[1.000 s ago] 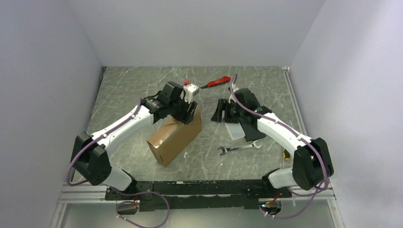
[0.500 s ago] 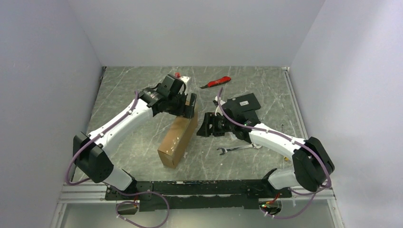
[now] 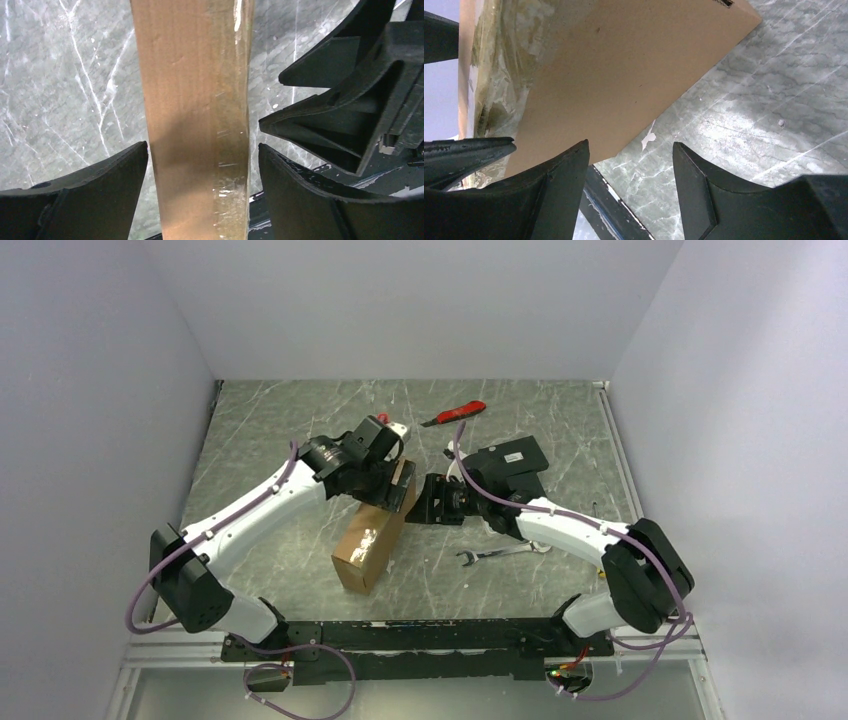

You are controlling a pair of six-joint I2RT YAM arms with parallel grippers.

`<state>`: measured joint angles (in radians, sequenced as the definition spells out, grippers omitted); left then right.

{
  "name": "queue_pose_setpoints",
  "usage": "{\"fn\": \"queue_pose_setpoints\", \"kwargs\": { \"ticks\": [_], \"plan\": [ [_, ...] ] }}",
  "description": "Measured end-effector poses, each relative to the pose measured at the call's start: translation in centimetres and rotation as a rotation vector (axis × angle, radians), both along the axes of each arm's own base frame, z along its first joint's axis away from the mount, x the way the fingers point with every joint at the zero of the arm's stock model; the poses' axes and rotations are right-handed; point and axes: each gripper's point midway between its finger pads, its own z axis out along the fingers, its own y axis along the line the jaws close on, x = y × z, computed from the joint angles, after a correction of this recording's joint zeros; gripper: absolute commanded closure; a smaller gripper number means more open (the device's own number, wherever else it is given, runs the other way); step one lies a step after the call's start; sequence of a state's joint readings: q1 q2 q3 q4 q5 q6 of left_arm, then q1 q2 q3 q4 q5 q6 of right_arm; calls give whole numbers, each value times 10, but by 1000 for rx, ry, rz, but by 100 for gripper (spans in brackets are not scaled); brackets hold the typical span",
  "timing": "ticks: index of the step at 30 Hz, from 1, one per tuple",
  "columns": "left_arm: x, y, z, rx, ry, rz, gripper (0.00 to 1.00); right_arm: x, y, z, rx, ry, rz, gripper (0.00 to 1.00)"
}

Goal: Unpack the express box

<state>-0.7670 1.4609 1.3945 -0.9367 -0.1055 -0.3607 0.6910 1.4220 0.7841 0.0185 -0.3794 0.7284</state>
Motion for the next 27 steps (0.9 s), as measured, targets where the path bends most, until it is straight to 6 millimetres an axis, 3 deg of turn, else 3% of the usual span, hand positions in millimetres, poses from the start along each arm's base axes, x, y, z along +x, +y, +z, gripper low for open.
{"fn": "queue_pose_setpoints", "kwargs": {
  "ticks": [5,11,14,18,23,27],
  "plan": [
    [7,16,-4,-55,39,51,30,-1,-2,0,-9,-1,-1,35],
    [35,49,-7,-368,117,223,30,-3,-10,13,-20,-43,-10,35],
    [46,48,-10,-596,142,280,25,-4,-13,18,-21,-58,-14,35],
    [46,41,-21,-818,218,319,19,-3,-15,22,-23,-74,-25,35],
    [43,37,-30,-946,255,315,11,-1,-21,18,-61,-75,-37,34],
    [41,47,-44,-946,287,351,6,1,-22,21,-84,-91,-36,34]
  ]
}}
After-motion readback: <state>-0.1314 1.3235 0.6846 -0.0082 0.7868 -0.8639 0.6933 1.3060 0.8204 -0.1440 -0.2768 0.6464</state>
